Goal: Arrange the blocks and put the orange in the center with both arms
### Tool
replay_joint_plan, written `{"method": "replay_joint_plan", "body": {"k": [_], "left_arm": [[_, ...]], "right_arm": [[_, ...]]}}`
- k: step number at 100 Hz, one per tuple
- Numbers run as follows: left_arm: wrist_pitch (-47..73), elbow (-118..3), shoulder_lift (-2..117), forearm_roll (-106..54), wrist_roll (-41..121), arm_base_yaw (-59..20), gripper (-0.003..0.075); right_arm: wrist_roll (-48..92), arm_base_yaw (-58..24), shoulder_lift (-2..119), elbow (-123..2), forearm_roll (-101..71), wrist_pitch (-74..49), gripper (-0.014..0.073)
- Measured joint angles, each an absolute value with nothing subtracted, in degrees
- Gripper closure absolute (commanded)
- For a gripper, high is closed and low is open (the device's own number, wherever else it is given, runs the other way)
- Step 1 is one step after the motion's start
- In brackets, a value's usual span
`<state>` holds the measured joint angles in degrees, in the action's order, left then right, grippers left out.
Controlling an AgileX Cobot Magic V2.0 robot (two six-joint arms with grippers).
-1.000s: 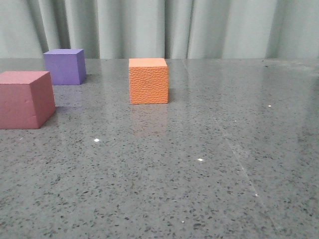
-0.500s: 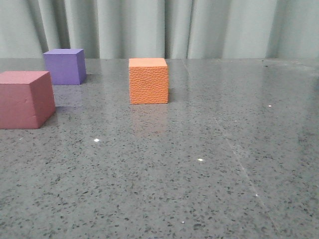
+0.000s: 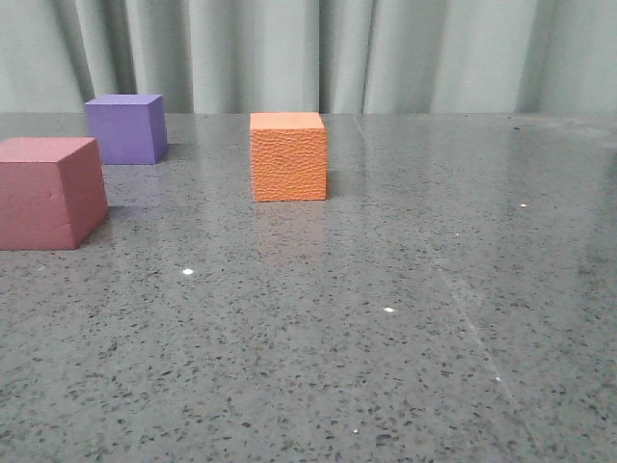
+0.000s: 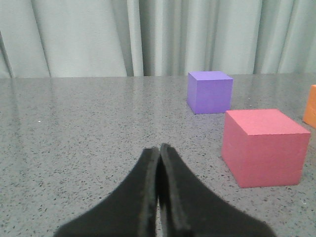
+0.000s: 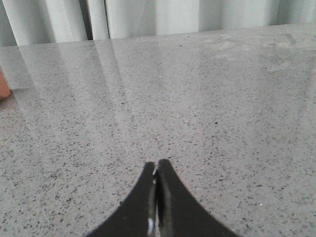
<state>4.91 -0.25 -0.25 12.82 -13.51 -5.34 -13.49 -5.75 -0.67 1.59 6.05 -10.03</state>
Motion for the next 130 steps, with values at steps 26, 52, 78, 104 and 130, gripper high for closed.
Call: {"method": "replay_joint_plan", "body": {"k": [26,52,78,104,130], "left_arm": [[4.91,-0.25,-0.25,12.82,-13.51,-5.34,0.0739],[4.91,-0.25,-0.25,12.82,-13.51,-5.34,0.0739],[4.91,-0.25,-0.25,12.82,-13.51,-5.34,0.0739],[4.76,-0.52,-0.25,10.55,-13.51,-5.34,0.0739],[15.14,-11.3,2.52,7.58,-13.51,-5.34,0.0739]], "right_arm": [[-13.4,-5.75,-0.67,1.59,6.05,-10.03,0.0713],[-13.4,-5.75,-0.67,1.59,6.05,-10.03,0.0713],[-13.4,-5.75,-0.67,1.59,6.05,-10.03,0.0713],[-13.4,-5.75,-0.67,1.59,6.05,-10.03,0.0713],[-13.4,-5.75,-0.67,1.59,6.05,-10.03,0.0713]]}}
